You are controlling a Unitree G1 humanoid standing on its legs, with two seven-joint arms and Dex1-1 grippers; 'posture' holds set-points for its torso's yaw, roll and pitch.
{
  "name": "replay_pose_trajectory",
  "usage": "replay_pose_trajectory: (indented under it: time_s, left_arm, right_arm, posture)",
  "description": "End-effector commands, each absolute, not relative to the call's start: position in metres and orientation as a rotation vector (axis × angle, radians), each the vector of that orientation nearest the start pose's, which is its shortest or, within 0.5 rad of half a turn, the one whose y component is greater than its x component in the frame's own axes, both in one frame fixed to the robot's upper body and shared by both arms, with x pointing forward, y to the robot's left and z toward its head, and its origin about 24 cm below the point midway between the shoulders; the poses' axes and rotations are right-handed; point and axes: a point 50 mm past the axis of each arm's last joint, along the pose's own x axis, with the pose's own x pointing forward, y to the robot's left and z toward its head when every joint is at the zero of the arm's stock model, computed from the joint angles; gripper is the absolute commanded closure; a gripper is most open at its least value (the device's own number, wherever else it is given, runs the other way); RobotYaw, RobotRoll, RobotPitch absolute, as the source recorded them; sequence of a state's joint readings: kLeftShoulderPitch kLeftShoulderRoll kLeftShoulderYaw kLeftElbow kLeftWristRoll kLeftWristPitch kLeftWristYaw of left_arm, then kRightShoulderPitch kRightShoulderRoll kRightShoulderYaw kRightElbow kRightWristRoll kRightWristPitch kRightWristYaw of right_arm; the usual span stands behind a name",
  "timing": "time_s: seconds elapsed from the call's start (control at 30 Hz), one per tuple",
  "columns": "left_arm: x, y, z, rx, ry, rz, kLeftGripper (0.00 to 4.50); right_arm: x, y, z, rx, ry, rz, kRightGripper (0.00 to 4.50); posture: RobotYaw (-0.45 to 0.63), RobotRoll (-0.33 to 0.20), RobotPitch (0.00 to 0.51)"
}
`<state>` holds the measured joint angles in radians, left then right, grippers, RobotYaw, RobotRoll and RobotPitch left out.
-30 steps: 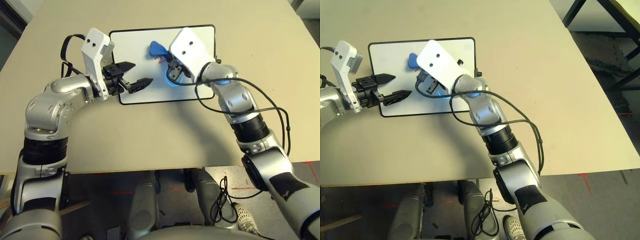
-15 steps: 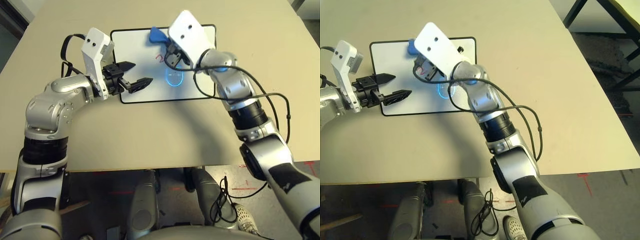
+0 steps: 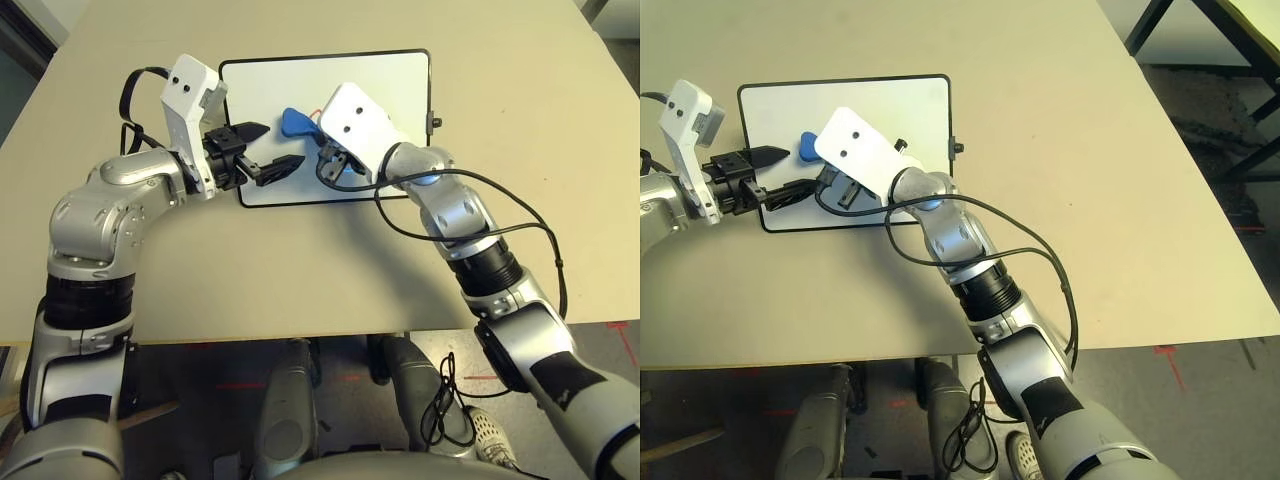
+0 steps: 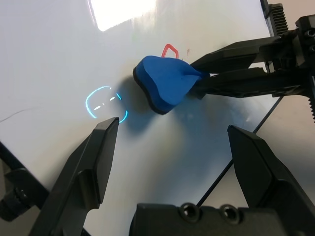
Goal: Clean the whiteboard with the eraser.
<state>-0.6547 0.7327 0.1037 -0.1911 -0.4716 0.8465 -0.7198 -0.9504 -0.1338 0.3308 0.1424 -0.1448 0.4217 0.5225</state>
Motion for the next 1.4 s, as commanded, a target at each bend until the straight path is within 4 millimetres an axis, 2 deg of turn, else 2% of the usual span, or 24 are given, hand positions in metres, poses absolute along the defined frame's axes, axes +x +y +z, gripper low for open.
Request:
replay_pose_trajectory:
  time_s: [0.03, 0.13, 0.27, 0.33, 0.47, 0.63, 0.73, 0.97, 1.07, 1.17, 1.4]
  left_arm:
    - [0.3, 0.205, 0.239, 0.269, 0.082, -0.721, 0.0]
    - [0.3, 0.204, 0.239, 0.269, 0.081, -0.722, 0.0]
    - [0.3, 0.204, 0.239, 0.267, 0.08, -0.722, 0.0]
    - [0.3, 0.204, 0.239, 0.267, 0.081, -0.722, 0.0]
    - [0.3, 0.204, 0.239, 0.267, 0.08, -0.72, 0.0]
    - [0.3, 0.205, 0.239, 0.267, 0.08, -0.719, 0.0]
    - [0.301, 0.205, 0.239, 0.267, 0.079, -0.721, 0.0]
    - [0.301, 0.204, 0.239, 0.266, 0.077, -0.723, 0.0]
    - [0.3, 0.204, 0.239, 0.265, 0.077, -0.721, 0.0]
    - [0.3, 0.204, 0.239, 0.265, 0.077, -0.719, 0.0]
    - [0.301, 0.205, 0.24, 0.264, 0.075, -0.714, 0.0]
  right_arm:
    - [0.354, -0.025, 0.242, -0.605, -0.27, 0.737, 4.32]
    - [0.363, -0.028, 0.254, -0.596, -0.302, 0.697, 4.32]
    - [0.366, -0.029, 0.255, -0.597, -0.309, 0.69, 4.32]
    - [0.364, -0.028, 0.251, -0.597, -0.304, 0.702, 4.32]
    - [0.346, -0.021, 0.228, -0.604, -0.257, 0.786, 4.32]
    - [0.335, -0.018, 0.216, -0.612, -0.226, 0.83, 4.32]
    - [0.338, -0.018, 0.221, -0.61, -0.233, 0.818, 4.32]
    - [0.359, -0.019, 0.256, -0.572, -0.314, 0.722, 4.32]
    - [0.364, -0.02, 0.263, -0.561, -0.333, 0.7, 4.32]
    - [0.361, -0.02, 0.253, -0.568, -0.315, 0.722, 4.32]
    - [0.342, -0.016, 0.224, -0.585, -0.254, 0.812, 4.32]
  posture:
    - [0.09, 0.0, 0.326]
    - [0.09, 0.0, 0.323]
    - [0.09, 0.0, 0.323]
    - [0.09, 0.0, 0.323]
    - [0.09, 0.0, 0.324]
    - [0.09, 0.0, 0.324]
    - [0.09, 0.0, 0.324]
    - [0.09, 0.0, 0.323]
    - [0.09, 0.0, 0.323]
    - [0.09, 0.0, 0.323]
    - [0.09, 0.0, 0.322]
